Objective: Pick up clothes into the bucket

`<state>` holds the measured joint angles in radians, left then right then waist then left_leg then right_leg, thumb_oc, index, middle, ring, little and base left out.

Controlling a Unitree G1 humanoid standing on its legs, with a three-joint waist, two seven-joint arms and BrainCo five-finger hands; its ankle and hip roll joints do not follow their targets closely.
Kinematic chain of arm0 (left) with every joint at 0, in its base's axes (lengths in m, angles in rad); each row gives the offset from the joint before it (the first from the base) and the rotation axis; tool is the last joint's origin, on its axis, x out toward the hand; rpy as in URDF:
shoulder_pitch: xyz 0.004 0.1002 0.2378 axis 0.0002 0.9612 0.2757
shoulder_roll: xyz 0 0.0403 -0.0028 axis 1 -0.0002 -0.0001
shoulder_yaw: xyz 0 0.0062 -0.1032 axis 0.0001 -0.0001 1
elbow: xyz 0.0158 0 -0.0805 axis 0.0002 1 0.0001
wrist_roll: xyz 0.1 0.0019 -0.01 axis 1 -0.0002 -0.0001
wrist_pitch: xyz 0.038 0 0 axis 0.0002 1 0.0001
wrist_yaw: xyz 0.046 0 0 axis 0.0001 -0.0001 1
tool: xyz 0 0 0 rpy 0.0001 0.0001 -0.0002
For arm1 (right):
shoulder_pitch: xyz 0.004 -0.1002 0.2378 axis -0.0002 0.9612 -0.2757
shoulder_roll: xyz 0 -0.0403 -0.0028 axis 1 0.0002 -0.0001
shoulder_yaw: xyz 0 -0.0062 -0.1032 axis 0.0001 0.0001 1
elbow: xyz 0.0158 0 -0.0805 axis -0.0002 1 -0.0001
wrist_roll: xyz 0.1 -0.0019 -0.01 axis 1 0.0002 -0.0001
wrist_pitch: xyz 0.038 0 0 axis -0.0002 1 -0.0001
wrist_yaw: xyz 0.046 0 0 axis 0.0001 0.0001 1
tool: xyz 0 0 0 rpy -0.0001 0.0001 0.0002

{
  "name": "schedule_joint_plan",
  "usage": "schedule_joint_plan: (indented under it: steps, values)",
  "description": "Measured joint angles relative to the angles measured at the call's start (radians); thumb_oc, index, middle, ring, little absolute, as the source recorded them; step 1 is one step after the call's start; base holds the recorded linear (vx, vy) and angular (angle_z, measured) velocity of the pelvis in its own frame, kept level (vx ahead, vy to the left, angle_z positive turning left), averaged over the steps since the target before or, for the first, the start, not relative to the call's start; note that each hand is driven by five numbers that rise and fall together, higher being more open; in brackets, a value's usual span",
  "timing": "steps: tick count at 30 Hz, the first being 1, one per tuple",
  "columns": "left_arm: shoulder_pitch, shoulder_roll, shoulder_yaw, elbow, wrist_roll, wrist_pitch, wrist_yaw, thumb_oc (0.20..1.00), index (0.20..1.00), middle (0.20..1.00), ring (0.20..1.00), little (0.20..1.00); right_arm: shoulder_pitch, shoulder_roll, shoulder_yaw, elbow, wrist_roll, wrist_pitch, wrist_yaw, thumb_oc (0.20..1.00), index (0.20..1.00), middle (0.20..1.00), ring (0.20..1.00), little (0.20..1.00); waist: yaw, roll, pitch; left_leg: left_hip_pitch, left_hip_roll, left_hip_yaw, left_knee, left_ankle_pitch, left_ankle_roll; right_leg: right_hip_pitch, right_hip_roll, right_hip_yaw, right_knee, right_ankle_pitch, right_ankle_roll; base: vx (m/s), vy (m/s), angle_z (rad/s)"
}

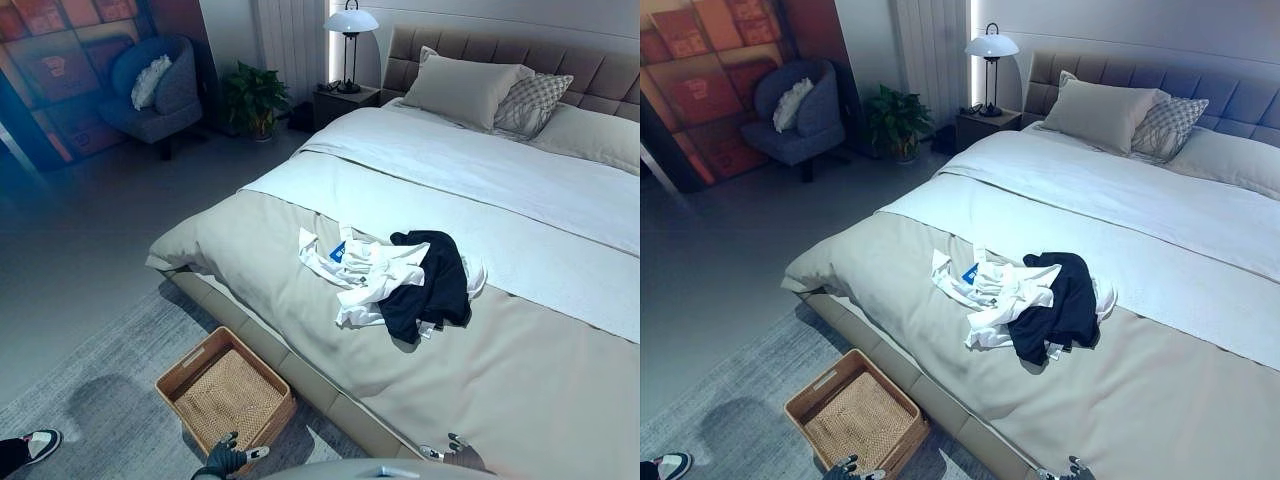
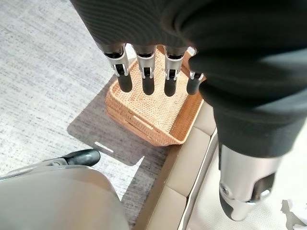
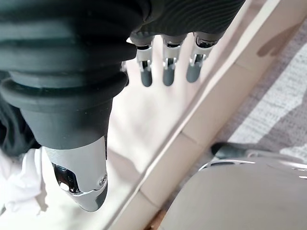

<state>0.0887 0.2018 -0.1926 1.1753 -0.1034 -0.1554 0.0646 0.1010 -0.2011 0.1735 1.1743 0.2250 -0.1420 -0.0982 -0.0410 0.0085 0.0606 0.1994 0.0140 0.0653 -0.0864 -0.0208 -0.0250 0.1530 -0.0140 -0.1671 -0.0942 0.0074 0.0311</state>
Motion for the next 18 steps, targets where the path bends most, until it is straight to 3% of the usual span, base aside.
schedule_joint_plan:
  steps: [18]
  values:
    - [0.002,0.004,-0.022,-0.006,0.001,0.000,-0.003,1.000,1.000,1.000,1.000,1.000,-0.030,-0.008,0.035,0.000,-0.040,0.001,-0.006,1.000,1.000,1.000,1.000,1.000,0.001,0.005,0.005,-0.020,-0.001,-0.007,0.000,0.000,0.000,-0.018,-0.001,-0.005,0.000,0.000,0.000,0.00,0.000,0.00]
